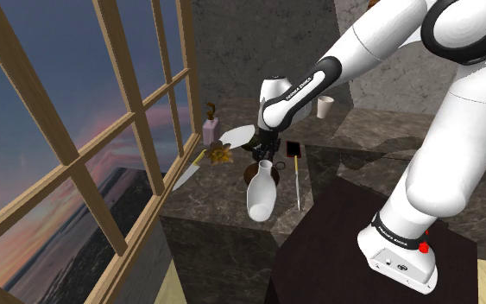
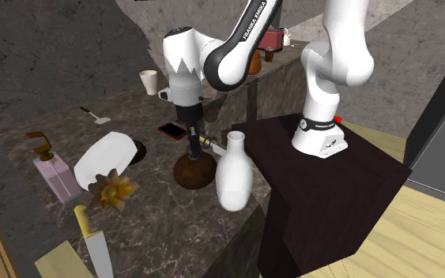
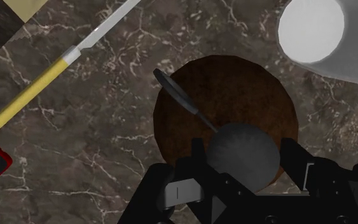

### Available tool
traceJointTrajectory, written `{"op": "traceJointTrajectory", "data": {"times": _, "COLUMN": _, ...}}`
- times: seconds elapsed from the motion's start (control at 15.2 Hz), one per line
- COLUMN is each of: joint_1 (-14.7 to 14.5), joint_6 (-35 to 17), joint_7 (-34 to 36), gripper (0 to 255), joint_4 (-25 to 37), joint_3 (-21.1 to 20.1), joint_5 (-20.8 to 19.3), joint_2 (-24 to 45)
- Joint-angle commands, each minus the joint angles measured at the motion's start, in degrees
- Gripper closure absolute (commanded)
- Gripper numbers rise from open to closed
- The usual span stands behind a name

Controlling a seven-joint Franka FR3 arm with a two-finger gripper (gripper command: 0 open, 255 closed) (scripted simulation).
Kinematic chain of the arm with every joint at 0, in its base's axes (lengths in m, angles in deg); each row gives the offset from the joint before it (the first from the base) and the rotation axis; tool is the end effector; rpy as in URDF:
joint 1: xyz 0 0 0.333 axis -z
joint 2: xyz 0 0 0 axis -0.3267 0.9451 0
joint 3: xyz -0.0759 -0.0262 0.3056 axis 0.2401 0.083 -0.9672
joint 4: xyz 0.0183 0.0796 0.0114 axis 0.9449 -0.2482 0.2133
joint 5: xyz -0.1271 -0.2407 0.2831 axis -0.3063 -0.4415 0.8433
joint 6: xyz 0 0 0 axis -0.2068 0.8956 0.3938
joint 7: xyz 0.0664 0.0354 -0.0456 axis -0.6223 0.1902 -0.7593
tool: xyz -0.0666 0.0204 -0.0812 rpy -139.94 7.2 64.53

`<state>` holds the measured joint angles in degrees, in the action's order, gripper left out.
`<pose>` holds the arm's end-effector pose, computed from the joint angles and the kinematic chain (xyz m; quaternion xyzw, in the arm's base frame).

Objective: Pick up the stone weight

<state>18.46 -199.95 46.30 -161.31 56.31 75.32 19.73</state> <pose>0.4859 0.0116 0.2679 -0.9976 0.0620 0.0181 0.0248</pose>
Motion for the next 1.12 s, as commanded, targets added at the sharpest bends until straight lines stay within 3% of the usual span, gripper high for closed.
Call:
{"op": "traceJointTrajectory", "data": {"times": 0.0, "joint_1": 0.0, "joint_6": 0.7, "joint_7": 0.0, "gripper": 255, "joint_4": 0.0, "joint_3": 0.0, "joint_5": -0.1, "joint_2": -0.6}}
{"op": "traceJointTrajectory", "data": {"times": 1.06, "joint_1": 0.1, "joint_6": 12.0, "joint_7": 0.9, "gripper": 255, "joint_4": 3.1, "joint_3": 0.2, "joint_5": -0.8, "joint_2": -8.8}}
